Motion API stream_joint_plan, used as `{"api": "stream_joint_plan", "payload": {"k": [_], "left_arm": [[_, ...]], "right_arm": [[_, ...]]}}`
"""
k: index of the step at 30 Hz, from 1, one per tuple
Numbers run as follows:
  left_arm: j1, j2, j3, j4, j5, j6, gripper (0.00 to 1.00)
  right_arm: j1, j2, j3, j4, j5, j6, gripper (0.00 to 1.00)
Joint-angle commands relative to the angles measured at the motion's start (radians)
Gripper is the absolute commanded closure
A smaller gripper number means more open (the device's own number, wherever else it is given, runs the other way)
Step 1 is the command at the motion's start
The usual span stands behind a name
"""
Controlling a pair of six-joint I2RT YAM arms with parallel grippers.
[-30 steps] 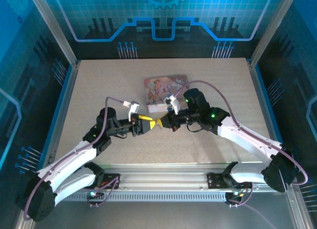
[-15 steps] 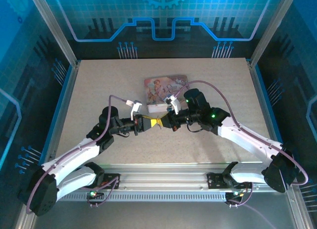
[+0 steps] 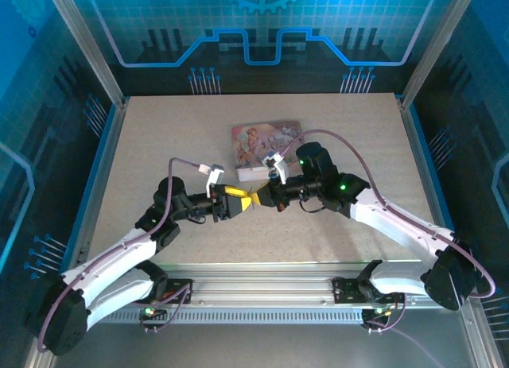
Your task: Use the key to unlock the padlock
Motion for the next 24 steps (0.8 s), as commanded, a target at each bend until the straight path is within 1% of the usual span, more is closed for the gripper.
{"api": "stream_joint_plan", "payload": {"k": [1,6,9,13,16,24], "left_arm": [[-0.004,-0.027,-0.012,0.064,0.038,-0.006,0.51],[0.001,-0.029,-0.023,0.152,0.052,-0.055,0.53],[0.007,-0.022,-0.030,0.218,0.070,-0.095,0.61],[0.007,-0.017,-0.025,0.219,0.085,-0.106,0.72],[0.007,-0.017,-0.025,0.221,0.091,-0.112,0.78],[0.008,-0.004,-0.019,0.213,0.109,-0.120,0.82]], "right_arm": [[-0.010,-0.011,-0.011,0.034,-0.069,0.020,1.00],[-0.015,-0.008,-0.016,0.056,-0.093,0.037,1.00],[-0.016,-0.010,-0.018,0.058,-0.097,0.040,1.00],[-0.020,-0.018,-0.022,0.061,-0.096,0.047,1.00],[-0.026,-0.023,-0.025,0.069,-0.095,0.056,1.00],[-0.029,-0.030,-0.027,0.072,-0.080,0.062,1.00]]}}
